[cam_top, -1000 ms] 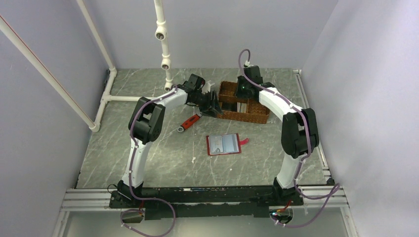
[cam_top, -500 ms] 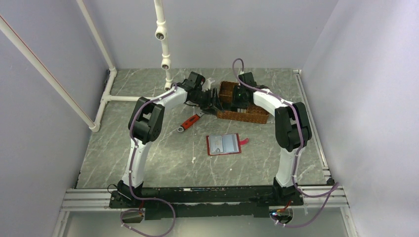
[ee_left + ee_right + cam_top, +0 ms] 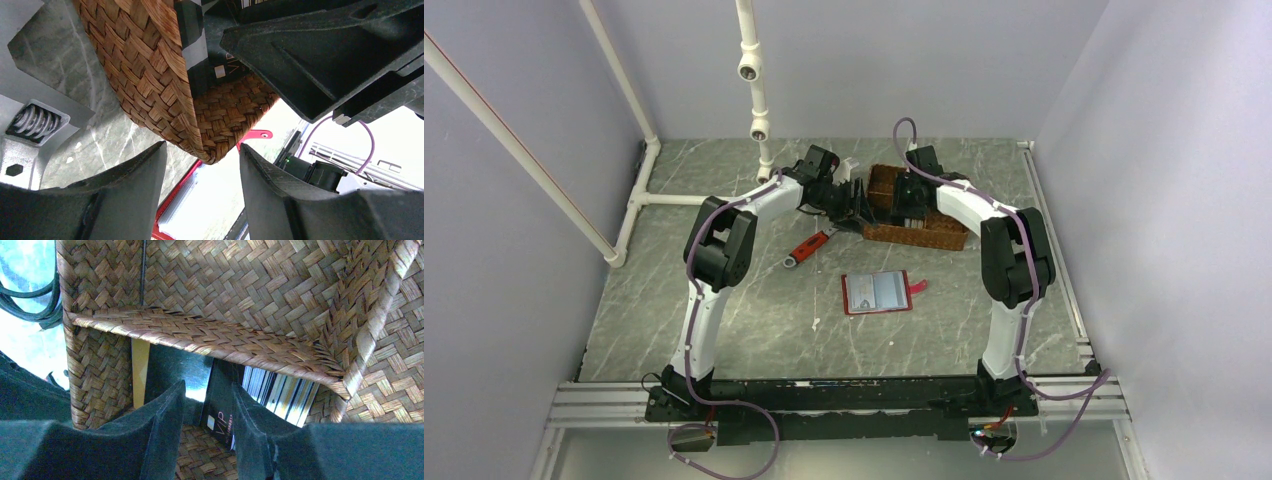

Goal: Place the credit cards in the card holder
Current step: Pick up the credit card from the storage box.

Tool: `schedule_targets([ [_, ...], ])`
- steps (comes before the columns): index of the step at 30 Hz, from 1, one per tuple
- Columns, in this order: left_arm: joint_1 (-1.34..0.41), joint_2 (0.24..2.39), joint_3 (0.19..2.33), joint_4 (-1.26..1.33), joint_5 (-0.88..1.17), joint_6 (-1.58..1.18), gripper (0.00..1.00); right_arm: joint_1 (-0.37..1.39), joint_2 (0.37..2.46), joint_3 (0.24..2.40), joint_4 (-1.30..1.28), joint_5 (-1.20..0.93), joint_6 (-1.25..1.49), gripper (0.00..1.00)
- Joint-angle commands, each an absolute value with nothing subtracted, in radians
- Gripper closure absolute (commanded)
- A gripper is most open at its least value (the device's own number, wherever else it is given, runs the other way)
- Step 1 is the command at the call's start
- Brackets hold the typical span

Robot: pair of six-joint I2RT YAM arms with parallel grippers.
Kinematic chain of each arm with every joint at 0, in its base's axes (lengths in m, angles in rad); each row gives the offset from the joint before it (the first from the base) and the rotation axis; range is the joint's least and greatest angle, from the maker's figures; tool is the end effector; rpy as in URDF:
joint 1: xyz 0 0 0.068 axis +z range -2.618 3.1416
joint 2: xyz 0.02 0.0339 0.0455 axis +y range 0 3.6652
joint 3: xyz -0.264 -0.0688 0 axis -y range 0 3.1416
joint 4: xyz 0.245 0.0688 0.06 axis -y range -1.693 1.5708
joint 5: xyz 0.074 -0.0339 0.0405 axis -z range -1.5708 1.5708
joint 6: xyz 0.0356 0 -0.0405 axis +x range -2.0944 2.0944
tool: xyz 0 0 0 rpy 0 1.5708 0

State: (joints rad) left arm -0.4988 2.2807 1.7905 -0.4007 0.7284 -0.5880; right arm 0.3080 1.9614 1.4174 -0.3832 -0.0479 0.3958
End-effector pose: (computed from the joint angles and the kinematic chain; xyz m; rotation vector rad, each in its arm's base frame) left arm 0.4275 -0.2598 0.1731 0.2356 2.6278 -1.3313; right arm 0.4063 0.1311 0.1945 0.0909 2.5299 0.3478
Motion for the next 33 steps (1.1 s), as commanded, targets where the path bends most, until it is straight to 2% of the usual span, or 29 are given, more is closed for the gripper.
schedule_targets([
  [1,-0.497,2.253,1.835,-0.385,0.746,-0.581,0.39,0.302,1.917,1.397,-0.388,-0.003,0.380,0.58],
  [8,-0.496,2.258,1.834,-0.381,0.750,-0.585,0.39,0.302,1.925,1.374,-0.385,0.038,0.383,0.58],
  [12,-0.497,2.256,1.833,-0.382,0.749,-0.585,0.39,0.302,1.921,1.384,-0.383,-0.034,0.372,0.57],
  [18,-0.497,2.255,1.831,-0.380,0.751,-0.584,0.39,0.294,1.845,1.481,-0.432,-0.019,0.360,0.54],
  [33,-0.497,2.266,1.853,-0.390,0.757,-0.579,0.38,0.276,1.918,1.427,-0.389,-0.062,0.382,0.59],
])
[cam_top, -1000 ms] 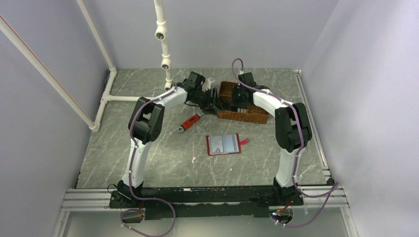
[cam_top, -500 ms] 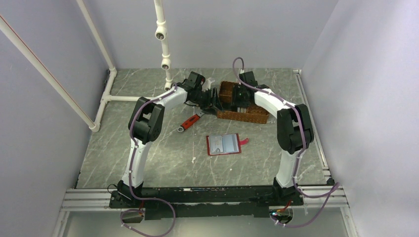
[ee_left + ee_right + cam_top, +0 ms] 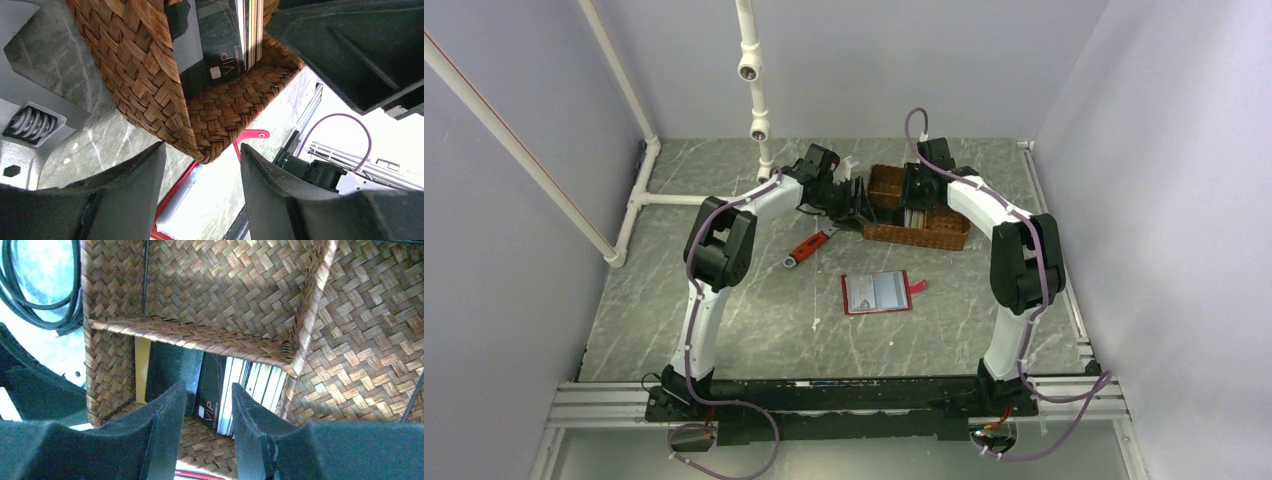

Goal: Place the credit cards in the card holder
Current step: Pick up the credit card from the storage box.

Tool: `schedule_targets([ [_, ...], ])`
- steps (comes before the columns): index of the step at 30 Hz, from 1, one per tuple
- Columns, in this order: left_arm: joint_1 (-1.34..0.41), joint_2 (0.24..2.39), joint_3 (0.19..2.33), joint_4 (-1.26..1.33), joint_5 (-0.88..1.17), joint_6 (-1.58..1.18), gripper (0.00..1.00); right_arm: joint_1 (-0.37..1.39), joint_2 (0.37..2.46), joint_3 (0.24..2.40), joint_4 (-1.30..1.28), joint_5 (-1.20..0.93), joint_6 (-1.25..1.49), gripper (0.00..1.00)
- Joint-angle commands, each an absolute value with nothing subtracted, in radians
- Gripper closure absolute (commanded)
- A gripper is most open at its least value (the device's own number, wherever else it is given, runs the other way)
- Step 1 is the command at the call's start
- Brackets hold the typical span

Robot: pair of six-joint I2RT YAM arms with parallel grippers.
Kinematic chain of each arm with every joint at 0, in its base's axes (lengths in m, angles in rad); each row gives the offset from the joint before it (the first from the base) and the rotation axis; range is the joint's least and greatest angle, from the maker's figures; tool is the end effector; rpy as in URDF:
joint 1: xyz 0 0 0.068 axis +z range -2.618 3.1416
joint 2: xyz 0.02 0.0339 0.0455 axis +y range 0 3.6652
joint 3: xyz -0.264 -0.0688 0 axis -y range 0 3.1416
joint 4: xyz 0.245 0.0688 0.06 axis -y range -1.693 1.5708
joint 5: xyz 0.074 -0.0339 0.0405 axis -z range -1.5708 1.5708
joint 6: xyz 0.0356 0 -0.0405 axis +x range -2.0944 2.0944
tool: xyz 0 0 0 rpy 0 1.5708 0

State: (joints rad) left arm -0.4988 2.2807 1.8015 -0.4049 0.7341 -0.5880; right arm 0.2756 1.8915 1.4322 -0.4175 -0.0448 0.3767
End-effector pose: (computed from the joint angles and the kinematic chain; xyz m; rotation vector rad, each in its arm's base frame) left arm 0.4284 -0.2605 0.1763 0.2417 2.6203 -1.3398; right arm 0.4032 0.1157 0.2250 0.1051 2.4746 0.3395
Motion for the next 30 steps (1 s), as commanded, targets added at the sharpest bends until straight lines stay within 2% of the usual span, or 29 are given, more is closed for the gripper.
schedule_targets([
  [1,-0.497,2.267,1.855,-0.391,0.757,-0.579,0.39,0.276,1.926,1.425,-0.387,-0.066,0.386,0.59],
  [12,-0.497,2.283,1.876,-0.387,0.767,-0.588,0.39,0.286,1.983,1.414,-0.357,-0.111,0.413,0.62],
  [19,-0.498,2.283,1.873,-0.381,0.769,-0.594,0.38,0.287,2.006,1.413,-0.287,-0.246,0.488,0.76],
  [24,-0.499,2.280,1.873,-0.382,0.769,-0.593,0.38,0.286,2.022,1.448,-0.299,-0.256,0.492,1.00],
  [30,-0.497,2.244,1.876,-0.397,0.779,-0.583,0.35,0.242,1.921,1.413,-0.257,-0.345,0.523,1.00],
])
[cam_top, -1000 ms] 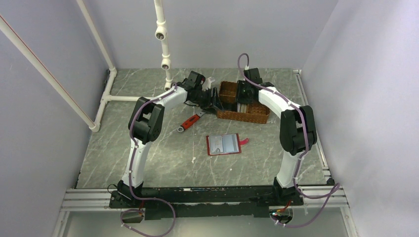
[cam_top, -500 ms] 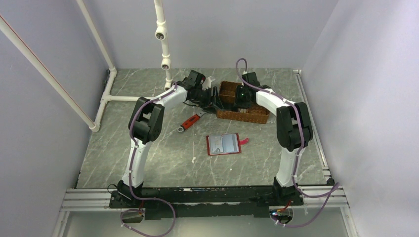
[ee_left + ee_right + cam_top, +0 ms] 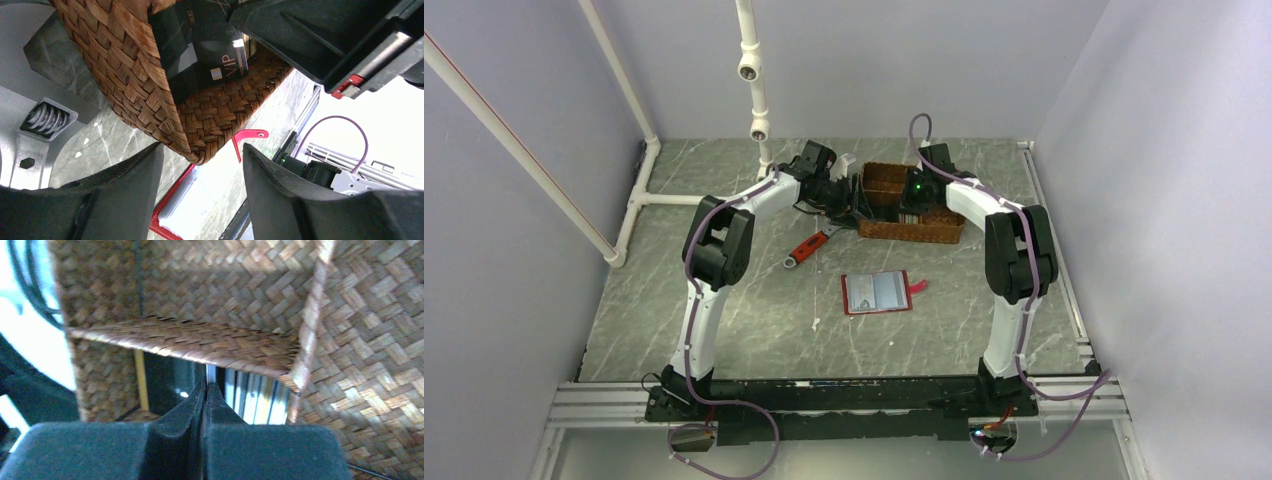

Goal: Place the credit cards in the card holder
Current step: Pick up the credit card from the storage box.

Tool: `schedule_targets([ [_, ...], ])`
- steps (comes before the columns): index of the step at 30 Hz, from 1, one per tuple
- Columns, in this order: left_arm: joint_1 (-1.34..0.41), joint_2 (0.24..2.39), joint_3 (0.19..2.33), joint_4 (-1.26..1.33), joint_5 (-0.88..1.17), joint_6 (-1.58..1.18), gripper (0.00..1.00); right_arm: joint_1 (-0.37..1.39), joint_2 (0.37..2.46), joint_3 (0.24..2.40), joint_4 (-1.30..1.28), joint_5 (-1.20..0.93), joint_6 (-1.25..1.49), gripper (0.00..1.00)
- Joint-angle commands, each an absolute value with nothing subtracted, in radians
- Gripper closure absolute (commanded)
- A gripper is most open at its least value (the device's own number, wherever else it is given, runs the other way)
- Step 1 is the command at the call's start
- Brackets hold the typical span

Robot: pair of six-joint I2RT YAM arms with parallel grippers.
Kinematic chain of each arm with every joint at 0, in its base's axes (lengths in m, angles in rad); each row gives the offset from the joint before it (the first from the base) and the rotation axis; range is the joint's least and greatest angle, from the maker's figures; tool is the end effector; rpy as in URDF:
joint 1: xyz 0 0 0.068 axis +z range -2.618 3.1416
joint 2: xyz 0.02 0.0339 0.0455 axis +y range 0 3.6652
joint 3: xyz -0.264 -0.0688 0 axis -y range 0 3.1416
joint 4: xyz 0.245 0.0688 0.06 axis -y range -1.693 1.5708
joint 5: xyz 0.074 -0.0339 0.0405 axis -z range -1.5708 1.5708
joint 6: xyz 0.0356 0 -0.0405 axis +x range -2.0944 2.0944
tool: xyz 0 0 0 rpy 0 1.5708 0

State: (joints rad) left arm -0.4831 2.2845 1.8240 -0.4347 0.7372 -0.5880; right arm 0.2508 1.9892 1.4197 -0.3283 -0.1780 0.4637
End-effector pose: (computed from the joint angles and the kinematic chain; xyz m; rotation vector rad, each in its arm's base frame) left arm 0.4332 -0.2543 0.1796 0.2171 2.6283 -1.3365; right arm 0.4188 0.1138 0.1879 0.1897 2.5165 0.5194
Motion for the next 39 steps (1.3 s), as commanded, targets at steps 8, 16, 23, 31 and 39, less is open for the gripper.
schedule_targets([
  [8,-0.497,2.200,1.894,-0.419,0.780,-0.576,0.31,0.190,1.899,1.364,-0.182,-0.465,0.584,1.00],
  [16,-0.495,2.176,1.926,-0.407,0.726,-0.563,0.33,0.156,1.868,1.341,-0.139,-0.509,0.650,1.00],
  [23,-0.481,2.216,2.012,-0.397,0.797,-0.618,0.29,0.085,1.778,1.290,-0.123,-0.573,0.709,1.00],
  [31,-0.477,2.261,2.067,-0.389,0.824,-0.735,0.28,0.006,1.788,1.217,-0.010,-0.703,0.809,1.00],
  [39,-0.477,2.329,2.074,-0.208,0.825,-0.815,0.28,-0.046,1.823,1.099,0.361,-0.879,0.935,1.00],
])
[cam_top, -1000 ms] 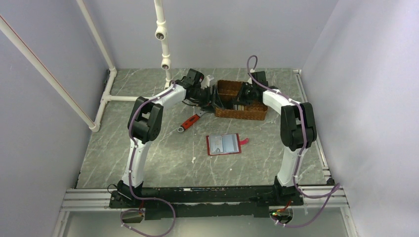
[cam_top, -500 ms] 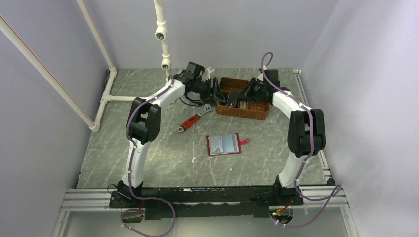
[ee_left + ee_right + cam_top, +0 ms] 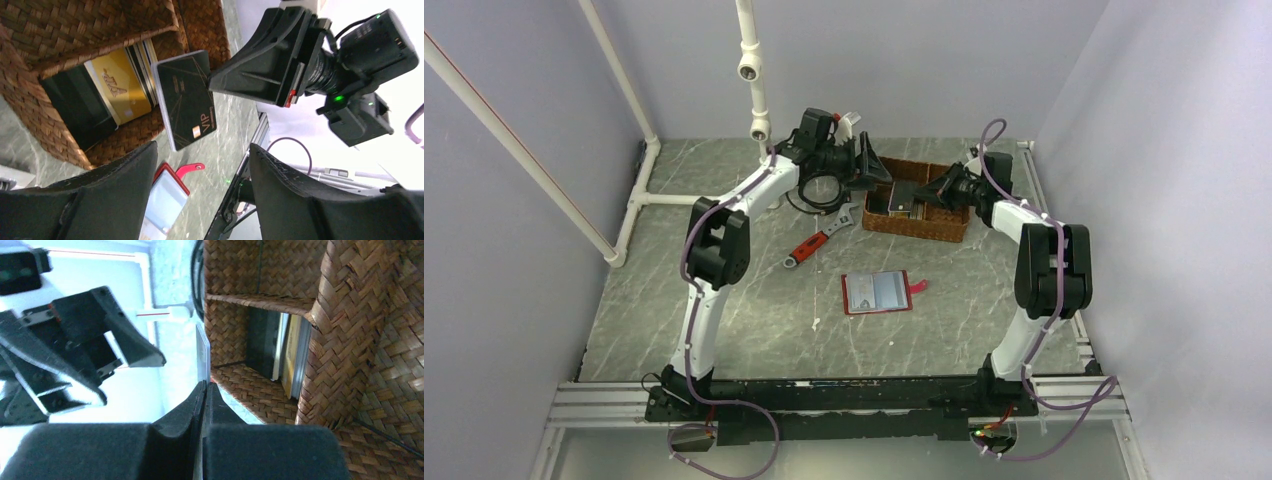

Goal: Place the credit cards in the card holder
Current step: Pick up the credit card from the storage box.

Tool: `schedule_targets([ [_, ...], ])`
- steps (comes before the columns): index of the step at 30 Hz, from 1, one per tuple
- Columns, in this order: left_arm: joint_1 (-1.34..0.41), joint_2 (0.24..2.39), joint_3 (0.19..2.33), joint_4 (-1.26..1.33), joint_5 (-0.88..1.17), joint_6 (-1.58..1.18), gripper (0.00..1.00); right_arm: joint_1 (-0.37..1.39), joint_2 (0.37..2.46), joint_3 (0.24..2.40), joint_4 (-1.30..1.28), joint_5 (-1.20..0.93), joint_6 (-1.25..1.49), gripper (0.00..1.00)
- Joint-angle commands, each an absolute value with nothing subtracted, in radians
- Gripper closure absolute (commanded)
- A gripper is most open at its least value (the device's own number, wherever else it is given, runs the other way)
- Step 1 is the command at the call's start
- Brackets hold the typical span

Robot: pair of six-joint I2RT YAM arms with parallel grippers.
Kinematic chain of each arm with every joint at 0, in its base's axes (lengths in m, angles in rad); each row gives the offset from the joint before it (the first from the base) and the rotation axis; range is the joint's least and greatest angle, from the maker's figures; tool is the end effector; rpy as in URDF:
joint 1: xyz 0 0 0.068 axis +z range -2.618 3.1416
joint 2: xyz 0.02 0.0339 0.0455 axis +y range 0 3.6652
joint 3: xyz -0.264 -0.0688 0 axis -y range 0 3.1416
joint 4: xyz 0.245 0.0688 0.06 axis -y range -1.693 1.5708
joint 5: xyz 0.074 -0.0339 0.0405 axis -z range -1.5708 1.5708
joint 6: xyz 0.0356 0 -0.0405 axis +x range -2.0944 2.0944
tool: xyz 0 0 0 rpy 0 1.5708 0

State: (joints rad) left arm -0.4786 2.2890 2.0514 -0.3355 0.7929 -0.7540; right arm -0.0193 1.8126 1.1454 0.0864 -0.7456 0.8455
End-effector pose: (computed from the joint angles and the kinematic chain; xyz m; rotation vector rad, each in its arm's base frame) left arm 0.4580 -0.2662 0.2593 0.2047 2.3594 -1.5159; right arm 0.3969 0.0165 0.2104 0.5005 2.1934 1.2655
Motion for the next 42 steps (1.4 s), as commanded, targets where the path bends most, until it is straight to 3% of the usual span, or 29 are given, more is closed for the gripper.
schedule_targets([
  [1,-0.477,2.342,2.077,-0.174,0.837,-0.832,0.28,-0.050,1.827,1.083,0.421,-0.903,0.953,1.00],
  [8,-0.465,2.399,2.092,-0.031,0.941,-0.912,0.41,-0.074,1.854,1.007,0.712,-0.995,1.067,1.00],
  [15,-0.451,2.417,2.076,0.027,0.999,-0.921,0.40,-0.088,1.863,1.022,0.702,-0.998,1.059,1.00],
  [21,-0.449,2.453,2.101,0.036,1.007,-0.938,0.51,-0.095,1.889,1.029,0.725,-0.990,1.099,1.00],
  [23,-0.449,2.467,2.109,0.062,1.018,-0.963,0.49,-0.095,1.895,1.037,0.701,-0.976,1.091,1.00],
  [26,-0.450,2.472,2.094,0.094,1.015,-0.990,0.39,-0.098,1.907,1.047,0.666,-0.954,1.086,1.00],
  [32,-0.448,2.449,2.078,-0.011,0.950,-0.895,0.50,-0.104,1.943,1.049,0.697,-0.933,1.162,1.00],
  [37,-0.449,2.464,2.090,0.042,0.984,-0.941,0.39,-0.104,1.947,1.069,0.661,-0.925,1.137,1.00],
  [42,-0.451,2.514,2.130,0.104,1.034,-1.021,0.45,-0.100,1.956,1.059,0.723,-0.944,1.184,1.00],
])
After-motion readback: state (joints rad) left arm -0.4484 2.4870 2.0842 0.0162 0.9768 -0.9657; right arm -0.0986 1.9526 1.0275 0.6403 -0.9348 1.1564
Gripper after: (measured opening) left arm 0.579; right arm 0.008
